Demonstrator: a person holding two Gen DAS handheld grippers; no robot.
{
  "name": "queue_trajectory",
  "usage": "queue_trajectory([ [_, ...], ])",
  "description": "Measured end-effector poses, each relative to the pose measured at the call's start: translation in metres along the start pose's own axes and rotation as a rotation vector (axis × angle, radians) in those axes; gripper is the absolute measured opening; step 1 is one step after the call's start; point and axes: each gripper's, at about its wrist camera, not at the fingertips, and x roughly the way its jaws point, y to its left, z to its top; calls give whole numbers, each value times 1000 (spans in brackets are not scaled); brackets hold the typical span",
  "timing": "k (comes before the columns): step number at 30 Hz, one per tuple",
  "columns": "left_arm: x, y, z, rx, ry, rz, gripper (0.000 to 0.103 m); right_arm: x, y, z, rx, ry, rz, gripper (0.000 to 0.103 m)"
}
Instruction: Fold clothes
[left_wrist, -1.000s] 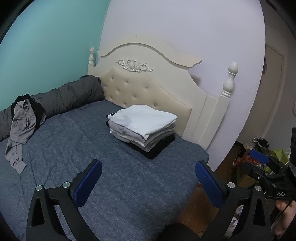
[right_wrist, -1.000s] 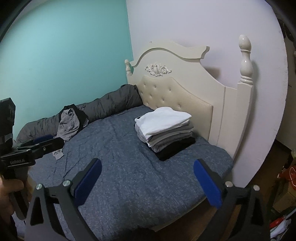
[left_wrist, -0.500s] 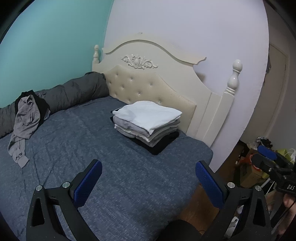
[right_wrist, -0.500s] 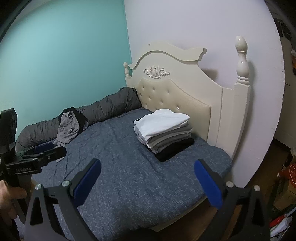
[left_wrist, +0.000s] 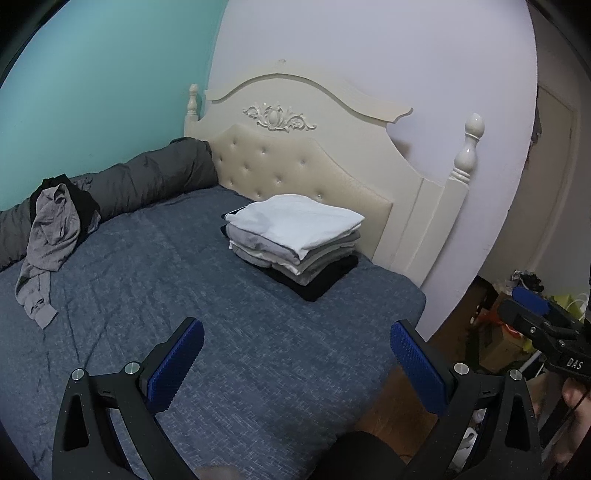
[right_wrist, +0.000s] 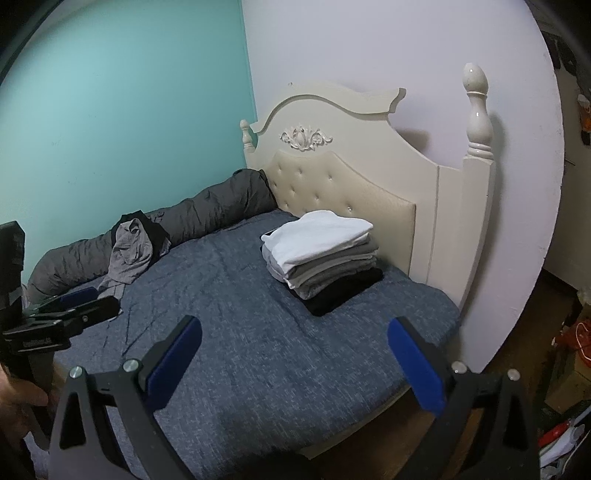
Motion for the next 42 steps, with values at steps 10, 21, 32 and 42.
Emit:
queue_trajectory([
  [10, -2, -5, -1, 19, 4, 3, 103, 1, 1, -1, 2, -1, -10, 102],
  [21, -6, -5, -1, 15, -8, -5, 103, 1, 0, -4, 6, 0, -7, 102],
  [32, -8, -8, -3, 22, -8, -6, 103, 1, 0, -7, 15, 4, -6, 102],
  [42, -7, -10, -4, 27, 0, -10, 103, 2, 0, -9, 14, 10, -1, 102],
])
